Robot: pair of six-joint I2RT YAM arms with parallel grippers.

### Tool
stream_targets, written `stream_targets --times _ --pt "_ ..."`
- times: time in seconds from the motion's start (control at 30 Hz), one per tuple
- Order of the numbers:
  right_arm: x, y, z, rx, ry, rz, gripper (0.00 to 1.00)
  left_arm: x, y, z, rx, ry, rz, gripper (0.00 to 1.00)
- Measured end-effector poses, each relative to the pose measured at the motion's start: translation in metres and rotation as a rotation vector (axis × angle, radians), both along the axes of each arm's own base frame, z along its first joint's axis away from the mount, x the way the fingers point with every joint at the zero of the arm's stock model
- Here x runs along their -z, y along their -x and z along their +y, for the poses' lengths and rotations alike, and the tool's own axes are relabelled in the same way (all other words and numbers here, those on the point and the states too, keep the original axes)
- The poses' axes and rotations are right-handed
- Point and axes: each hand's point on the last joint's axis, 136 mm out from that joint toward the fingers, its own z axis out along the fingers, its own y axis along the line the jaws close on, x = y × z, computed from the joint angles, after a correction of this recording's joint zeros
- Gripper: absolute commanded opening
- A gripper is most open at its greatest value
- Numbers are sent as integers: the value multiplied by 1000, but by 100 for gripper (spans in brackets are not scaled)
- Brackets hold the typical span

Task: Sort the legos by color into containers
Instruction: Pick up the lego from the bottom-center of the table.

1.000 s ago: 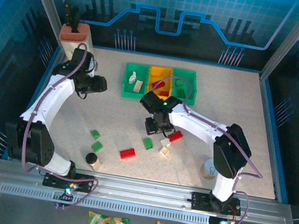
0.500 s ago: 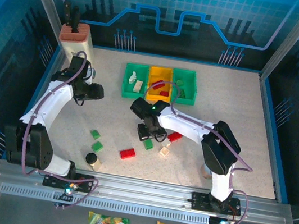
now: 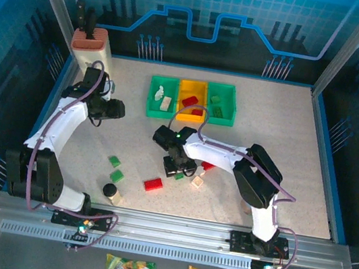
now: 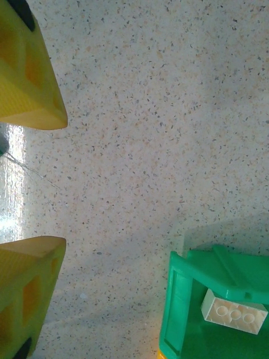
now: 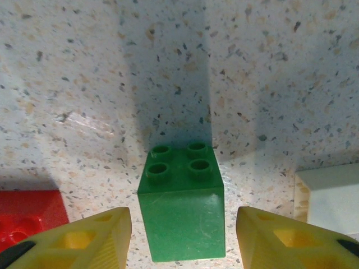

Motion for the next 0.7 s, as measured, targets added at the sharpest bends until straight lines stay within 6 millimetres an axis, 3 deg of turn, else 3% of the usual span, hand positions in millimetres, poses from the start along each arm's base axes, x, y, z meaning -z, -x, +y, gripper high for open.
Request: stream_targets --times 0.7 --pt "6 3 -5 15 18 11 38 0 -2 0 0 0 -8 54"
